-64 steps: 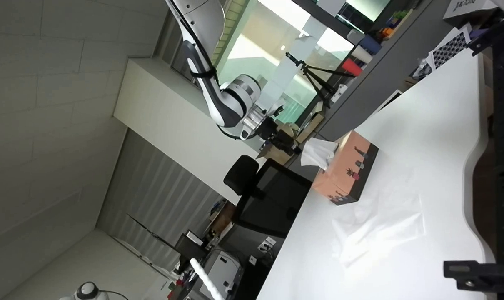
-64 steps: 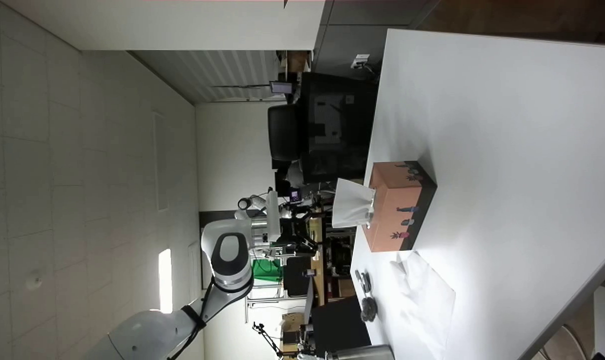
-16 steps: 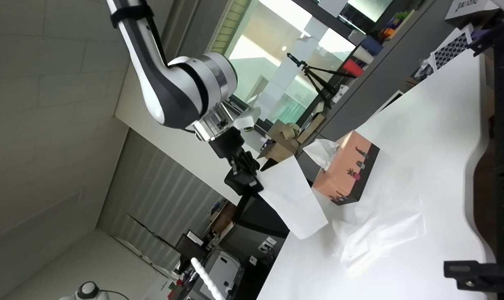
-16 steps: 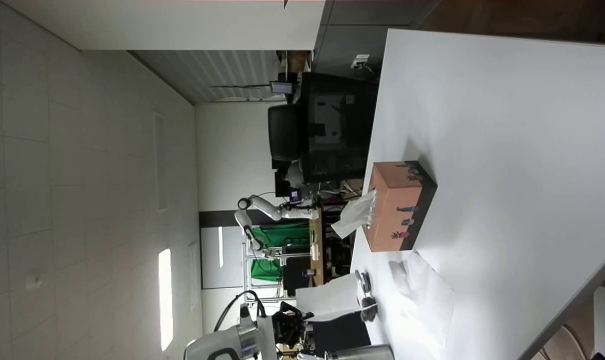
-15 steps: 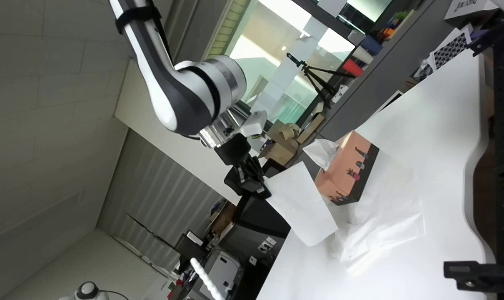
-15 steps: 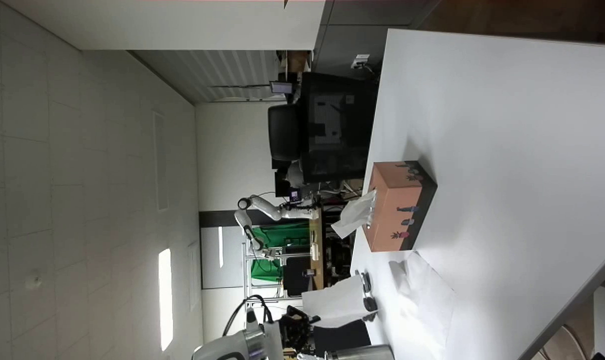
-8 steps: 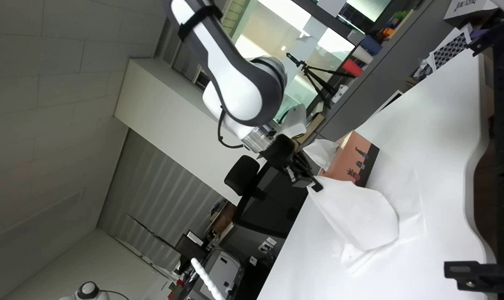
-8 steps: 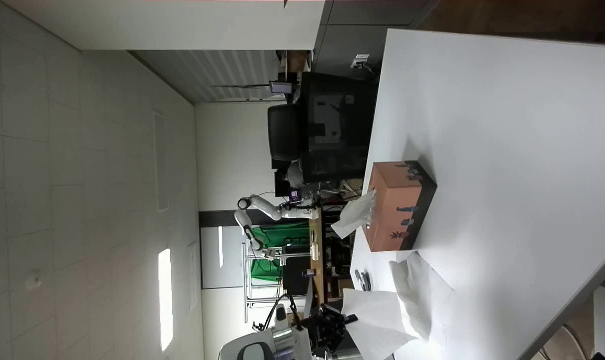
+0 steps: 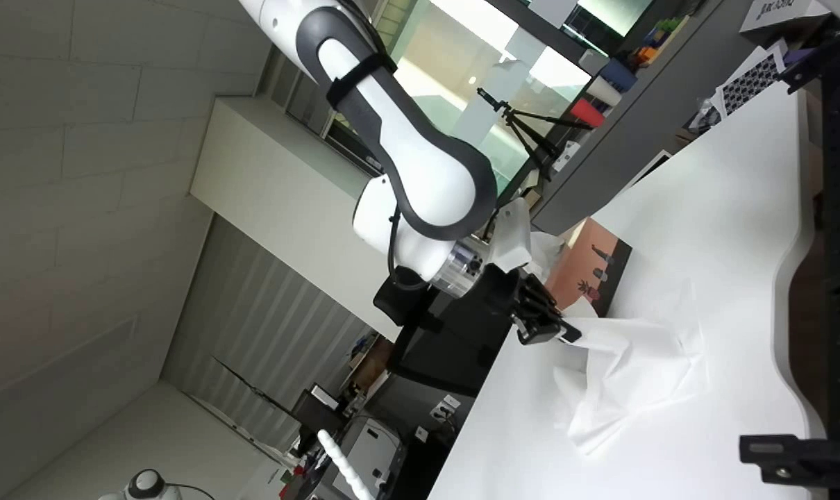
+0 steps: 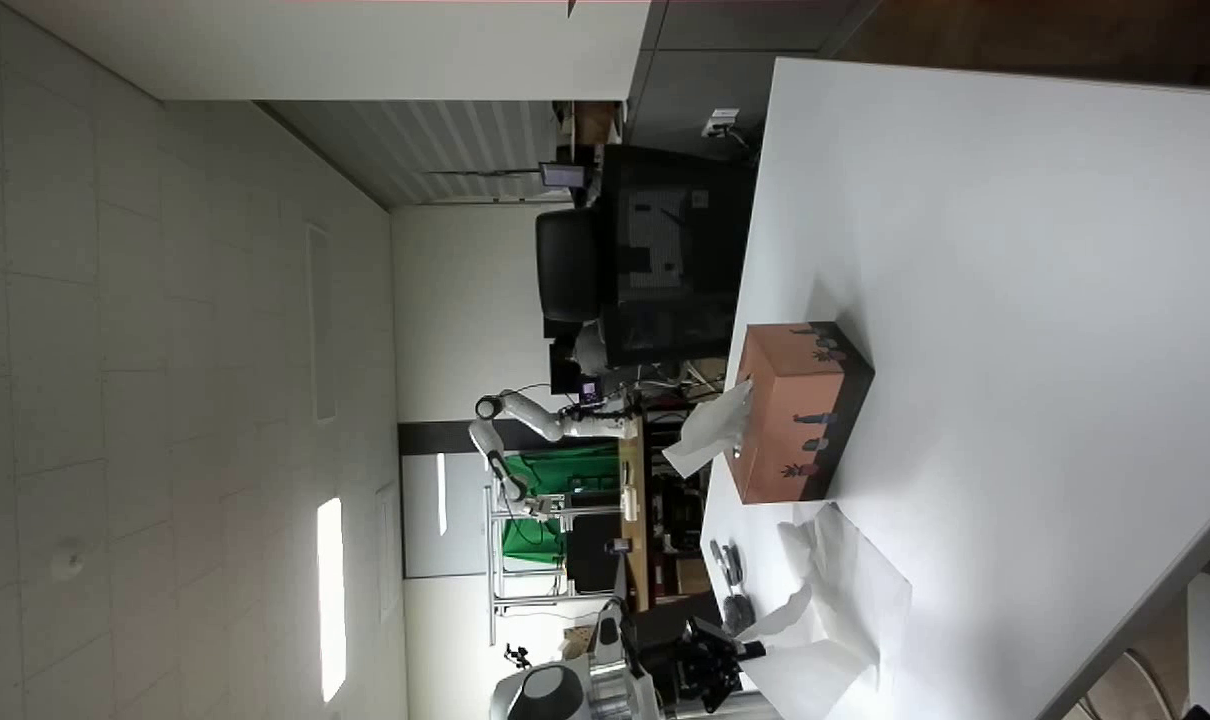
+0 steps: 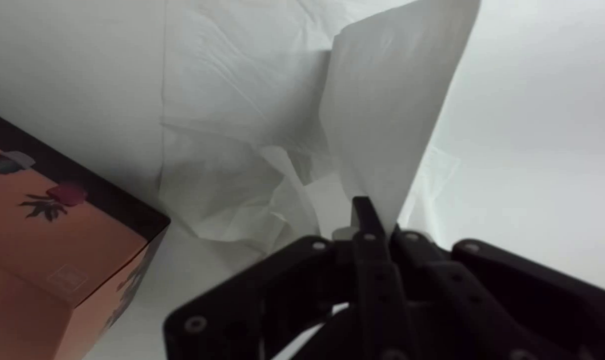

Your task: Pull a tissue paper from the box and put it on the table

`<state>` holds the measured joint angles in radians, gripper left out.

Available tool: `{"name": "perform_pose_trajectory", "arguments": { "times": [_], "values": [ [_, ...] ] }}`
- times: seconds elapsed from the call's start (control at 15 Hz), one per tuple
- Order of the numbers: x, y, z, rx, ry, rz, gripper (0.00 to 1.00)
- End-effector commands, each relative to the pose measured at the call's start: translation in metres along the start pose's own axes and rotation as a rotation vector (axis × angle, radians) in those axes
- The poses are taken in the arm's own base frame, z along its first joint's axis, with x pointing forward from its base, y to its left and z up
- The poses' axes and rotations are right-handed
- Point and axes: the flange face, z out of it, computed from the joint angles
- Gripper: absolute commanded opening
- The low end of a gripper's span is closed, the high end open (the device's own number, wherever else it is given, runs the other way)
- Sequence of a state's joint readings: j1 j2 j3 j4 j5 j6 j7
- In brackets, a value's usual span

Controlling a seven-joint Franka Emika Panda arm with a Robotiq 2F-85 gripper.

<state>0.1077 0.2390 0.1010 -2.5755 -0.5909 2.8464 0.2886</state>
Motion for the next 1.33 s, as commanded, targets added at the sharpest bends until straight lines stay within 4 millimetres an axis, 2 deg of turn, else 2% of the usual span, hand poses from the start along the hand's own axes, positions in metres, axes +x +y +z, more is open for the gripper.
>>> {"name": "perform_pose_trajectory", "arguments": {
  "times": [0.0, 0.47, 0.53, 0.6, 0.8, 0.87, 1.27],
  "values": [
    [0.013, -0.011, 0.020, -0.014, -0.054, 0.048, 0.00],
    [0.018, -0.022, 0.039, -0.005, -0.120, 0.093, 0.00],
    [0.018, -0.023, 0.041, 0.004, -0.123, 0.096, 0.26],
    [0.019, -0.023, 0.042, 0.009, -0.123, 0.108, 0.27],
    [0.024, -0.023, 0.043, 0.009, -0.099, 0.135, 0.47],
    [0.020, -0.009, 0.016, 0.003, -0.085, 0.125, 0.54],
    [0.017, 0.042, -0.035, -0.055, -0.100, 0.180, 0.93]
  ]
}}
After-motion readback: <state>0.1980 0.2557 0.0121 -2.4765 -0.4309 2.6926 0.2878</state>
